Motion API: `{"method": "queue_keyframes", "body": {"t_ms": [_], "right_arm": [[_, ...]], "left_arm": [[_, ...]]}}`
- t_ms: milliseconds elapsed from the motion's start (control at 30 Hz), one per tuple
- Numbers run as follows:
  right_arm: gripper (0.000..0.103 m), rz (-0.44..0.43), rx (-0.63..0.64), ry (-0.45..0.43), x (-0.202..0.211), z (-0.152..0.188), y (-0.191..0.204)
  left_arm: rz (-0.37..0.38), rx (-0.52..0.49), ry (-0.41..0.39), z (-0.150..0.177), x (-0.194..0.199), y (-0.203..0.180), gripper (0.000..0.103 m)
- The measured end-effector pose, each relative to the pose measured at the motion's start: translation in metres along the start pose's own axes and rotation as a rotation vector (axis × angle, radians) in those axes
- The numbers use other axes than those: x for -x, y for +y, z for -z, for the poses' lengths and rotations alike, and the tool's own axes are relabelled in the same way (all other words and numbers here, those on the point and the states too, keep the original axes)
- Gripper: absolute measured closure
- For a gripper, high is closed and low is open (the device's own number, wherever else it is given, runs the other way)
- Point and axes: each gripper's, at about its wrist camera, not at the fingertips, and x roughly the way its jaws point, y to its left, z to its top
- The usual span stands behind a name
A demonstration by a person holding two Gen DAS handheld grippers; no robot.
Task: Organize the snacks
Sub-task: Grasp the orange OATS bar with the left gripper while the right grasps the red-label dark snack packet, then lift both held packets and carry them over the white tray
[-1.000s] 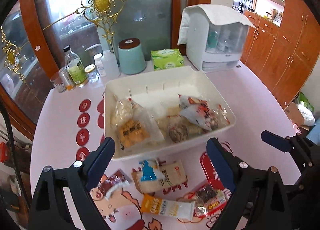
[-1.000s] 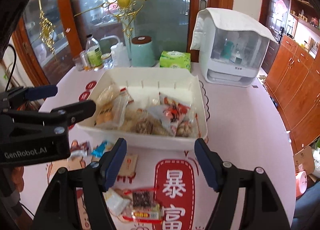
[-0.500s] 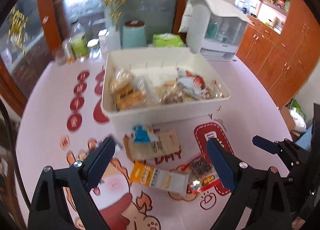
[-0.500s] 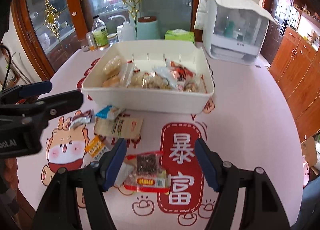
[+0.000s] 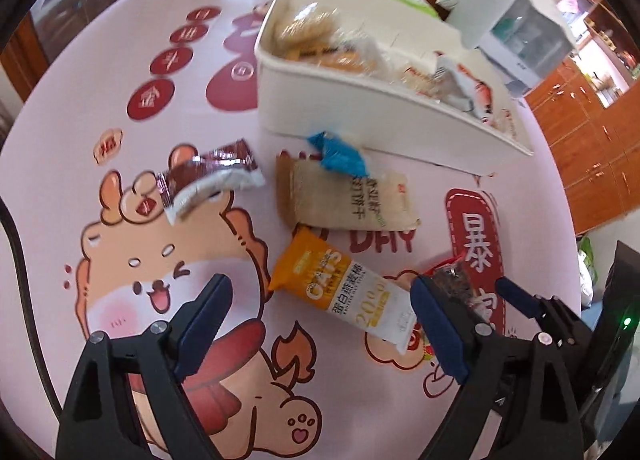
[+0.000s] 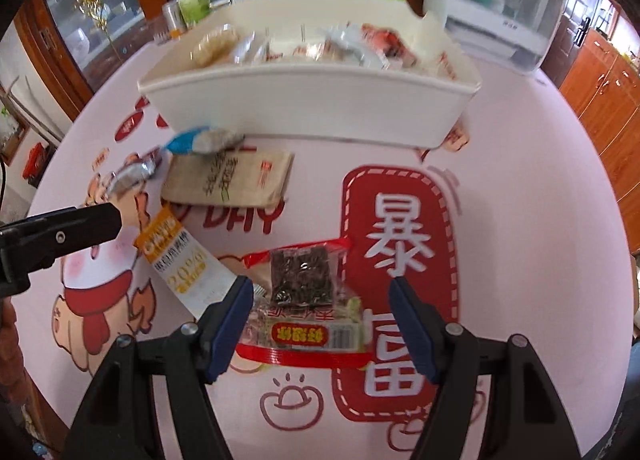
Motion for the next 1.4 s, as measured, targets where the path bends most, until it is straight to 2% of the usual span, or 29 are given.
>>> {"method": "queue_keyframes", "body": {"t_ms": [167, 233, 333, 533, 767, 800, 867, 900, 933, 967, 1267, 1400], "right_arm": [[0.035, -0.002, 0.022, 0.047, -0.026, 0.003, 0.010], [0.048, 0.000, 0.036, 0.040, -0.028, 0.005, 0.012], [0.057, -0.012, 0.055, 0.026, -0.026, 0.009, 0.015], [0.058, -0.066, 0.062, 0.017, -0.017, 0.027, 0.025], [0.058, -0.113, 0.047, 0.011, -0.005, 0.050, 0.040], [0.058, -0.116, 0.037, 0.010, -0.004, 0.054, 0.040], [0.058, -0.117, 0.028, 0.008, -0.001, 0.060, 0.040], [0.058, -0.116, 0.026, 0.008, 0.000, 0.063, 0.039], [0.059, -0.116, 0.026, 0.008, 0.000, 0.063, 0.039], [0.059, -0.114, 0.021, 0.007, 0.002, 0.066, 0.038], [0.060, -0.110, -0.038, -0.003, 0.014, 0.086, 0.024], [0.060, -0.112, -0.065, -0.015, 0.024, 0.094, 0.017]], "left_arm": [[-0.001, 0.048, 0.046, -0.002, -0.022, 0.002, 0.014], [-0.008, 0.059, 0.072, -0.002, -0.031, 0.000, 0.014], [-0.020, 0.074, 0.112, -0.002, -0.044, -0.004, 0.016], [-0.098, 0.065, 0.171, 0.006, -0.064, -0.011, 0.018], [-0.187, -0.038, 0.158, 0.019, -0.070, -0.032, 0.020], [-0.206, -0.061, 0.151, 0.022, -0.071, -0.035, 0.021], [-0.242, -0.109, 0.131, 0.029, -0.070, -0.042, 0.035], [-0.234, -0.131, 0.116, 0.033, -0.067, -0.043, 0.041], [-0.229, -0.147, 0.104, 0.035, -0.065, -0.045, 0.060], [-0.223, -0.160, 0.102, 0.036, -0.063, -0.045, 0.064], [-0.183, -0.175, 0.117, 0.054, -0.046, -0.028, 0.070], [-0.186, -0.235, 0.086, 0.070, -0.021, -0.030, 0.070]]}}
